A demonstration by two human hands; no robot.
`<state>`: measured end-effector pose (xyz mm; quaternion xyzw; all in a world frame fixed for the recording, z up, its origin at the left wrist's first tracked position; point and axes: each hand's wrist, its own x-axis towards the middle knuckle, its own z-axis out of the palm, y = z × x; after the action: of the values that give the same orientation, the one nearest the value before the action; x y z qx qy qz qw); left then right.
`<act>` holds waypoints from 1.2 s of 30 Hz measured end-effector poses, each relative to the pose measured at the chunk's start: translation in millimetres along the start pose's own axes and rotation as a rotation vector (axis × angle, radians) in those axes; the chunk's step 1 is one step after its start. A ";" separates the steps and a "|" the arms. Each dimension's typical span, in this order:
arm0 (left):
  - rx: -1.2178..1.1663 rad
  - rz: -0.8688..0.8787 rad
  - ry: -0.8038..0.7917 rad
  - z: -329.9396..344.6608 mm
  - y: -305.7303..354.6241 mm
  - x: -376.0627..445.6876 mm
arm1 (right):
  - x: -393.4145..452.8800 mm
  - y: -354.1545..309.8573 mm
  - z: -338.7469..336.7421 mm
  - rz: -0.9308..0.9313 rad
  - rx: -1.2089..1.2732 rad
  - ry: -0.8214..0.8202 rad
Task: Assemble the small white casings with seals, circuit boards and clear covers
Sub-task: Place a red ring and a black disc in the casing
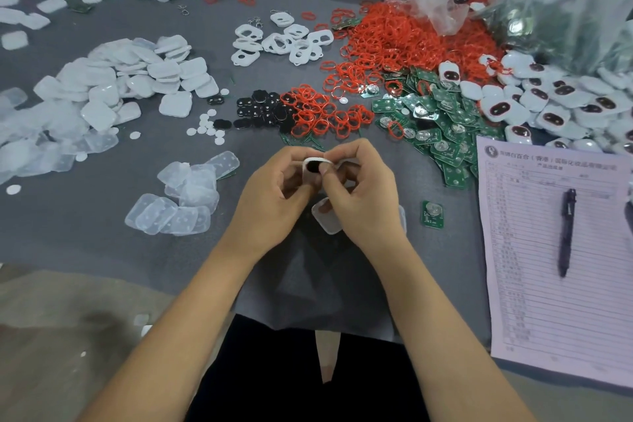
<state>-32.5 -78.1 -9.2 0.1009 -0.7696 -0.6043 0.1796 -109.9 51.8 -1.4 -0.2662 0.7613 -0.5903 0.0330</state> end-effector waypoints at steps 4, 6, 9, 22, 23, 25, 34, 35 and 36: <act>-0.039 -0.060 0.155 0.8 -6.9 -0.1 | -0.2 0.5 -1.4 -0.224 -0.163 0.016; -0.072 -0.087 0.285 -2.0 -11.4 0.3 | -1.0 1.5 -4.1 -0.290 -0.249 0.025; -0.249 -0.109 0.389 -7.6 -14.9 1.8 | -2.4 4.8 -9.9 -0.406 -0.339 -0.064; -0.499 -0.075 0.426 -4.2 -2.3 2.3 | -11.6 1.1 0.9 -0.566 -0.614 -0.392; -0.501 -0.079 0.417 -3.4 -1.7 1.9 | -11.6 2.0 1.6 -0.582 -0.608 -0.388; -0.523 -0.109 0.409 -1.6 0.2 1.1 | -12.2 3.9 2.7 -0.598 -0.612 -0.378; -0.260 -0.104 0.266 -0.1 1.2 -1.3 | -8.5 7.3 -1.3 -0.341 -0.221 -0.060; -0.256 -0.104 0.237 0.7 1.5 -2.1 | -8.6 7.0 -2.8 -0.259 -0.177 -0.029; -0.258 -0.108 0.214 1.2 1.4 -2.7 | -8.7 7.1 -3.4 -0.200 -0.139 -0.003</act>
<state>-30.4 -75.7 -8.5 0.1821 -0.6556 -0.6927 0.2393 -106.4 59.8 -9.2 -0.3434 0.7701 -0.5359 -0.0433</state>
